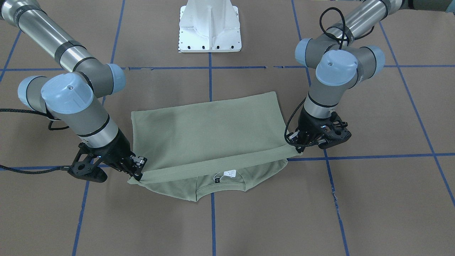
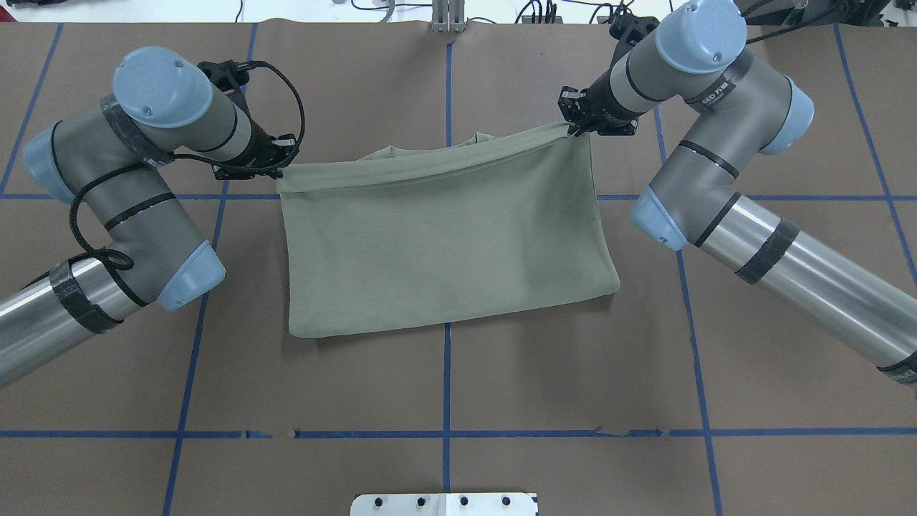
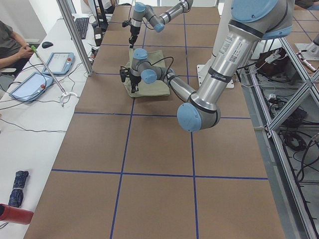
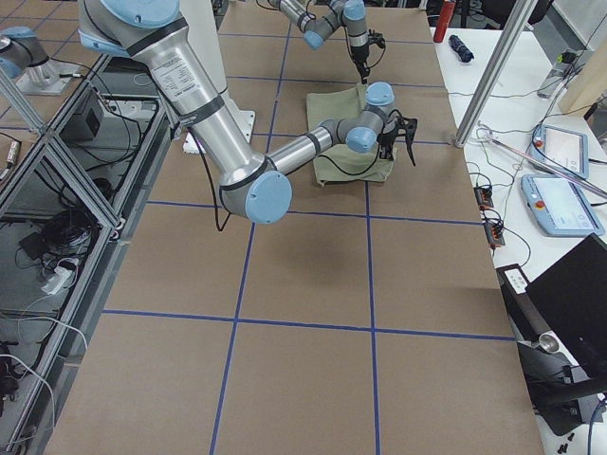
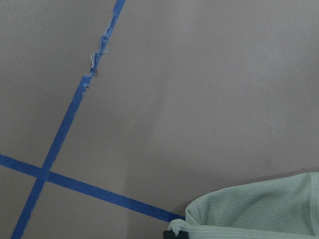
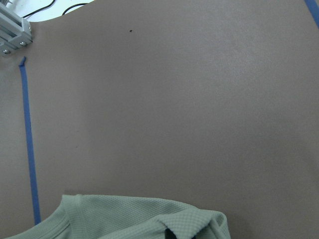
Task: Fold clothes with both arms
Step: 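Lower the hem onto the collar edge and open both grippers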
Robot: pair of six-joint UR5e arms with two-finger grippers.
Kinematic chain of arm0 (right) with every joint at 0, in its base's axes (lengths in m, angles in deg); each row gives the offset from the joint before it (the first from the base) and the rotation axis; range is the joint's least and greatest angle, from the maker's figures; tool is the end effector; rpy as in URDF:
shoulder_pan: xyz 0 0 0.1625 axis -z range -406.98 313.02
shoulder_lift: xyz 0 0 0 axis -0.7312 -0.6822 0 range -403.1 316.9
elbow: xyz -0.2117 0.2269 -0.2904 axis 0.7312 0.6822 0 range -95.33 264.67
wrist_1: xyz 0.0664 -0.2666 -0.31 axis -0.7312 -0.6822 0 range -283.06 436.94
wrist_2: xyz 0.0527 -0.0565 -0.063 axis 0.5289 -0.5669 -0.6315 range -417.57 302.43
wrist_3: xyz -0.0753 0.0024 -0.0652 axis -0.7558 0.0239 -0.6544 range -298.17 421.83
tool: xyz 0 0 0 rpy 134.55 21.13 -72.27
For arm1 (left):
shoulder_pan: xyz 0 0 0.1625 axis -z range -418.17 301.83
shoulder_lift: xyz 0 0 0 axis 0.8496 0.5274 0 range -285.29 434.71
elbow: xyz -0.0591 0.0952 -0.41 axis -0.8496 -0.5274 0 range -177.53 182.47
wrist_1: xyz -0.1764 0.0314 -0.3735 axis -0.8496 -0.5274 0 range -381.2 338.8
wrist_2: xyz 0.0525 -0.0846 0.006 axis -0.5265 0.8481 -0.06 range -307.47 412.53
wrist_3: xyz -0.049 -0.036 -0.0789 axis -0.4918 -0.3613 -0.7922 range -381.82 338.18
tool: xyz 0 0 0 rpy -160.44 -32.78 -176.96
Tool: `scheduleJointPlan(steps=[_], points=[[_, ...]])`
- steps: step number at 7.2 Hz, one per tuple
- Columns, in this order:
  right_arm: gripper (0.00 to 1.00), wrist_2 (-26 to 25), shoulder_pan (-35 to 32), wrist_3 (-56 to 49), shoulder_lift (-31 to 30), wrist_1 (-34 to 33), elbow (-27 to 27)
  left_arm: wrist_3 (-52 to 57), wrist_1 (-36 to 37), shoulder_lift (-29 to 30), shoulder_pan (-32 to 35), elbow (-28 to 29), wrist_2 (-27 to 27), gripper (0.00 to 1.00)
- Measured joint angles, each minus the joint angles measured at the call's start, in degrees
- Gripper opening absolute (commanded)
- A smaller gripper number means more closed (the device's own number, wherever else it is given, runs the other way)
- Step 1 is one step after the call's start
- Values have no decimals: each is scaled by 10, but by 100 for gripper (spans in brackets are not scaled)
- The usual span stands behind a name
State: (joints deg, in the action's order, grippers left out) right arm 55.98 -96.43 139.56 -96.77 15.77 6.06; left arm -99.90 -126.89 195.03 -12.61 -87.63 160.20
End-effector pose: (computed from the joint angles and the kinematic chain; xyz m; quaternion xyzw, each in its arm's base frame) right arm -0.4101 -0.6231 0.3131 0.0708 -0.4734 0.1908 0.8570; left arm 0.4097 -0.5650 0.3247 0.0622 0.4072 -0.2055 0.8878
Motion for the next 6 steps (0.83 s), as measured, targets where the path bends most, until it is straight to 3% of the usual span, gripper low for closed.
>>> scheduleJointPlan(steps=[6], points=[[0, 0, -6, 0, 12, -1, 14, 0, 0, 6, 6, 5, 0, 0]])
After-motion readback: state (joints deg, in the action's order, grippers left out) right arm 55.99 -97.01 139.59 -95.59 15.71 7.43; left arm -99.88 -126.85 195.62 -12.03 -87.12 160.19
